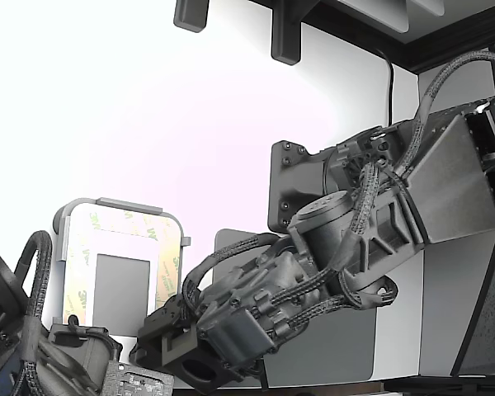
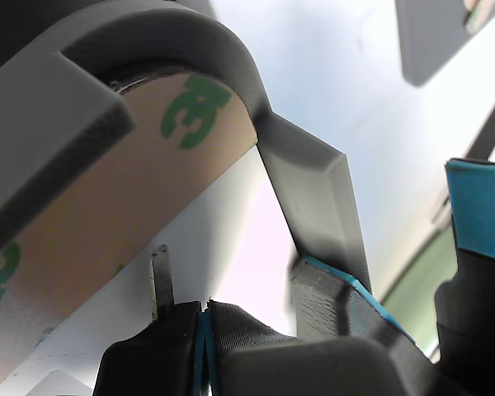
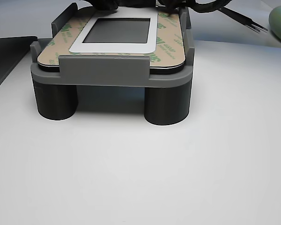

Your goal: Peel off protective film from adhesive tape.

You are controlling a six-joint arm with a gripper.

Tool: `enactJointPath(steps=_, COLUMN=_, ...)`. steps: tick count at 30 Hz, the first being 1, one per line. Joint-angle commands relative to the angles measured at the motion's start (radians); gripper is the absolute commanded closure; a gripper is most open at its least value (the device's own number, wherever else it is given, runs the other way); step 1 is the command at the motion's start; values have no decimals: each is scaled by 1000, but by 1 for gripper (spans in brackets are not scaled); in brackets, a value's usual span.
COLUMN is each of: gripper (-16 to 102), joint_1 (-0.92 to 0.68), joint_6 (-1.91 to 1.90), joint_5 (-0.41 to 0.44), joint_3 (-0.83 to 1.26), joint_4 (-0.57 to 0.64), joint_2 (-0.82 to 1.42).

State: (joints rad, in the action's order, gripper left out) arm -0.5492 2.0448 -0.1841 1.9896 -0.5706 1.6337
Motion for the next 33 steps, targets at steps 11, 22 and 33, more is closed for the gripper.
enactJointPath(steps=11, gripper=97, joint_1=14, joint_6=9, joint_5=-5, joint_3=-8, joint_4=18, joint_2=28)
enactJointPath(steps=22, gripper=97, joint_1=14, joint_6=5, joint_5=-3, joint_3=-14, joint_4=9, joint_2=26)
enactJointPath(steps=33, gripper=97, joint_1=9, joint_6=-2, joint_5=0, joint_3=-12, joint_4=3, joint_2=34)
